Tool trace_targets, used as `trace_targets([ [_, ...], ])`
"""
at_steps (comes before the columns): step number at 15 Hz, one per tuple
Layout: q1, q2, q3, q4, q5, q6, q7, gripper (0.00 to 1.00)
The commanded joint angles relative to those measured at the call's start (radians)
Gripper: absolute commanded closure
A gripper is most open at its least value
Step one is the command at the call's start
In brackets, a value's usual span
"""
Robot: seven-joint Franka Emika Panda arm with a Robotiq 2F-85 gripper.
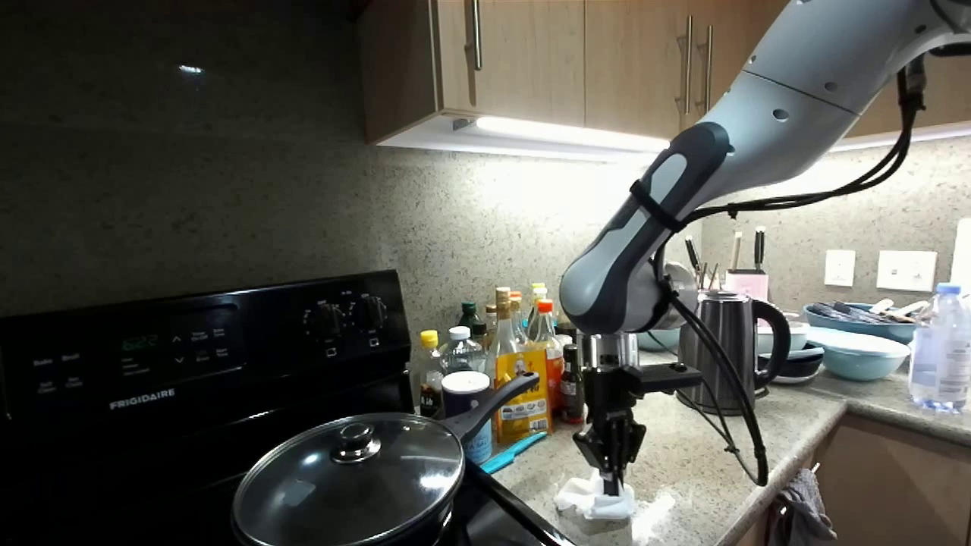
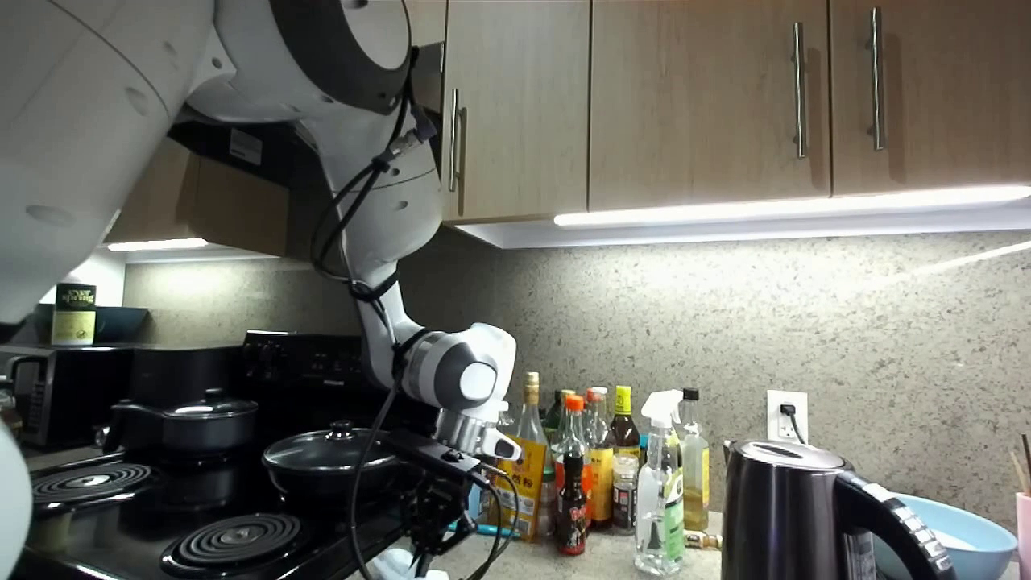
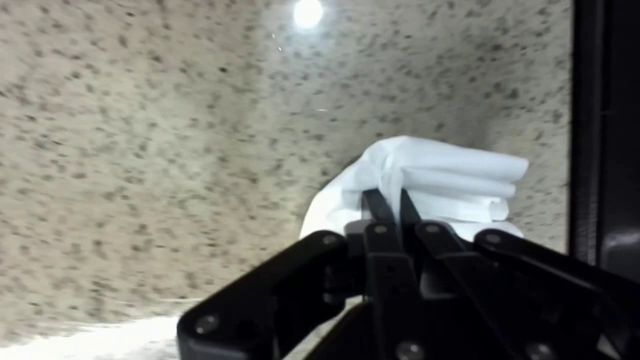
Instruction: Use the white napkin to wipe the counter.
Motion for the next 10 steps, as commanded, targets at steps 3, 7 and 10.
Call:
trace_targets([
  [3,0.04,0.041,0.059,0.104,-0.014,-0.159,-0.167,0.94],
  [7,0.031,0.085,0.041,0.156,-0.082,-0.318,-0.278,0.94],
  [10,0.034,0.13,0.03,0.188,-0.13,-0.399,-0.329,0.94],
])
